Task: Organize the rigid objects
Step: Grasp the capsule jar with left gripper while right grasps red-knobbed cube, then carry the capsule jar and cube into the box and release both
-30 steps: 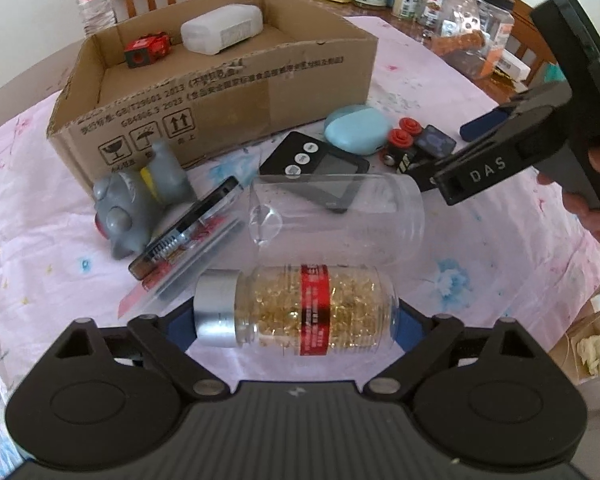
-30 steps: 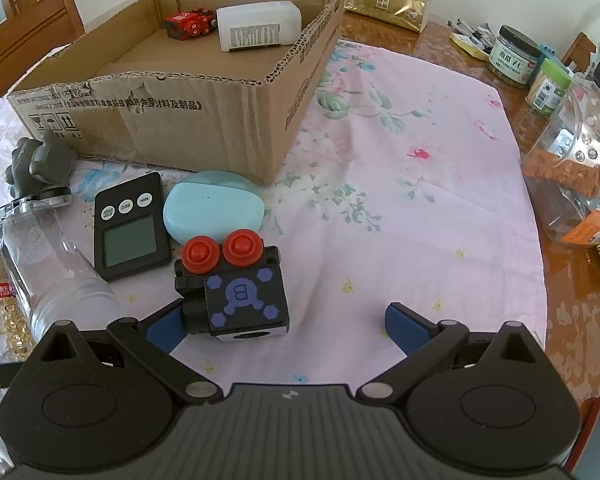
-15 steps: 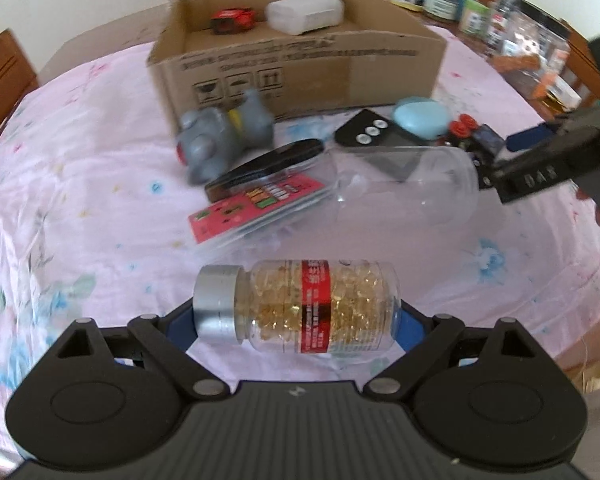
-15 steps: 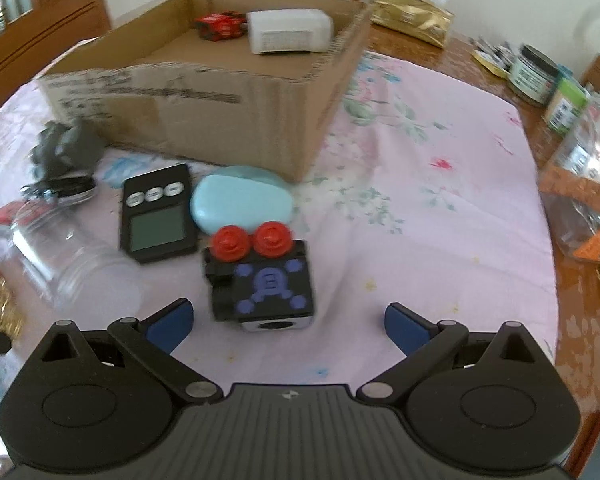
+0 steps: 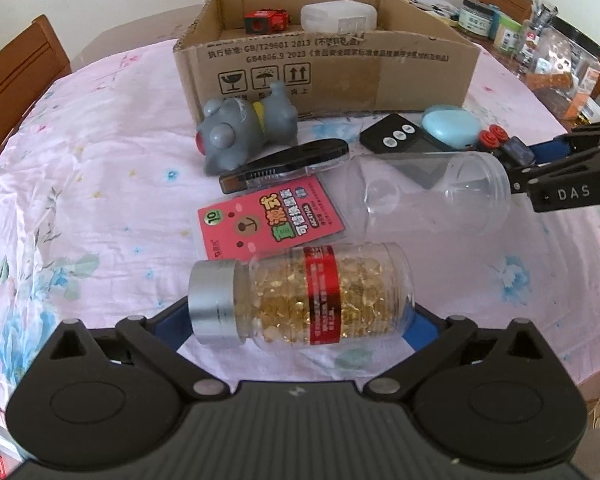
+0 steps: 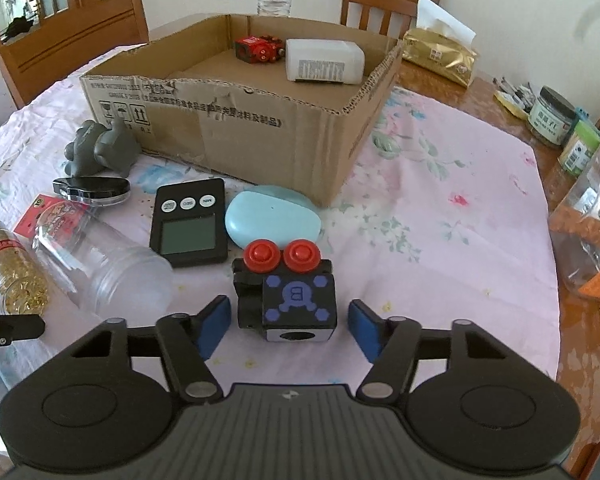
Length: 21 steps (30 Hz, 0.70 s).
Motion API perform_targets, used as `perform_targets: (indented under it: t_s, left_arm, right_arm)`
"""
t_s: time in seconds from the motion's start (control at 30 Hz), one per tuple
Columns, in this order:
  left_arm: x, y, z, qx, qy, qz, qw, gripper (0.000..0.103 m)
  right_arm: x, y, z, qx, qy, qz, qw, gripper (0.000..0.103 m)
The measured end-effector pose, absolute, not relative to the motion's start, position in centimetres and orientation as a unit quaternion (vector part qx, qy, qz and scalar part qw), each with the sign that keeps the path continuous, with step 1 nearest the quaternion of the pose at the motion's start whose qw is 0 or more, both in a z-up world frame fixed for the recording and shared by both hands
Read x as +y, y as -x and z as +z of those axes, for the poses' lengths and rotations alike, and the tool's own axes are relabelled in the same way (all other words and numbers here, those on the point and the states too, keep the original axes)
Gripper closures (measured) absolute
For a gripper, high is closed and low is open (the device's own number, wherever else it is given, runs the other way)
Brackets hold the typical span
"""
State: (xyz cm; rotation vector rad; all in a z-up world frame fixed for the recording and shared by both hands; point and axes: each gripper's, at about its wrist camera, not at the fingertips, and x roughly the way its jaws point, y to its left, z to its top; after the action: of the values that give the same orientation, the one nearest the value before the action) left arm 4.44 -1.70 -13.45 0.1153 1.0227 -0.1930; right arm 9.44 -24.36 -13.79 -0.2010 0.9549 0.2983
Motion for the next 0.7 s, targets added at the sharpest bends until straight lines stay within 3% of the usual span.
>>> perform_targets:
  t_s: [0.7]
  left_arm:
    - [-2.0, -4.5, -11.2, 0.481, -0.037, -0.077, 0.872, 0.004]
  right_arm:
    - [-23.9, -10.0, -13.8, 0.452, 0.094, 0.152, 0.874, 0.041]
